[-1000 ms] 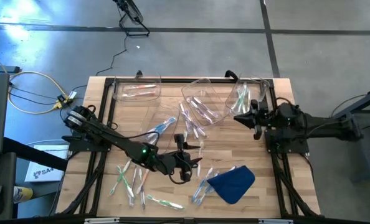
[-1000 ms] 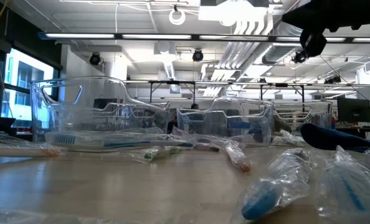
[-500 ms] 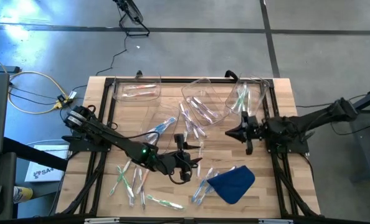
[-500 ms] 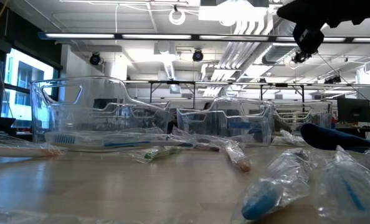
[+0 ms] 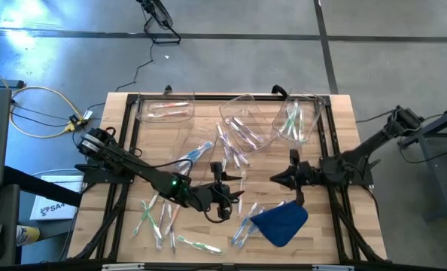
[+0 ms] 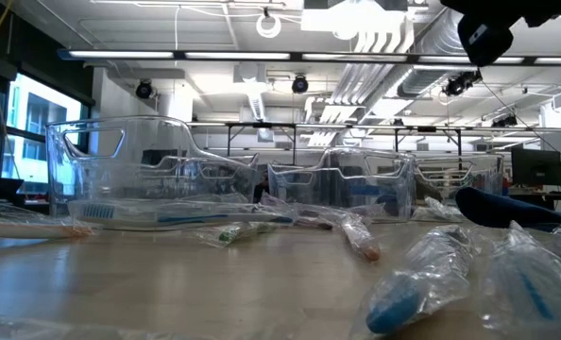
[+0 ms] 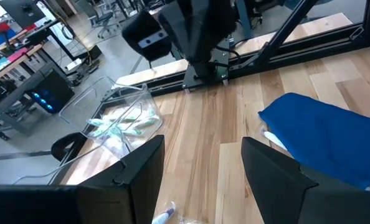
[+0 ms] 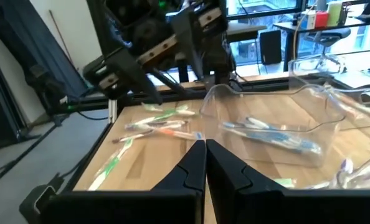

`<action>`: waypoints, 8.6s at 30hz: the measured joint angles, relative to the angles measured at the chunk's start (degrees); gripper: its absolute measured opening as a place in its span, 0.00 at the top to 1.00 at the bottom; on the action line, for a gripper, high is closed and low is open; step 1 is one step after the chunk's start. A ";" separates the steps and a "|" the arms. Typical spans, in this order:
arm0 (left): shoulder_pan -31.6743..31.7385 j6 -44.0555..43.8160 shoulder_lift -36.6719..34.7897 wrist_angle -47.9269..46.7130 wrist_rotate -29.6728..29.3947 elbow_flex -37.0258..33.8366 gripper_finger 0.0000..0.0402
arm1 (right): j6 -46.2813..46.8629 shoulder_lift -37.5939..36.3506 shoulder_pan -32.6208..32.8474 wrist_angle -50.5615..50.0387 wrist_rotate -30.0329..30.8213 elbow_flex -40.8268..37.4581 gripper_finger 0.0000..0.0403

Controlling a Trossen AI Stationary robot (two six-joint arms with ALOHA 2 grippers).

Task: Pick & Place Toothbrushes
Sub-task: Put the orange toothbrush into the top left transparent bin

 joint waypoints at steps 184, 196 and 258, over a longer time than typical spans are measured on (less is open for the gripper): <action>-16.87 -103.95 2.45 -58.81 41.03 -0.57 0.58 | -0.08 8.17 6.35 -0.07 3.30 -0.02 0.99; -16.85 -99.76 2.45 -57.18 39.12 -0.52 0.58 | 1.58 8.17 6.35 -2.54 3.96 -0.01 0.99; -16.85 -102.48 2.49 -55.89 39.47 -7.65 0.85 | 1.60 8.19 6.37 -2.54 4.78 0.00 0.99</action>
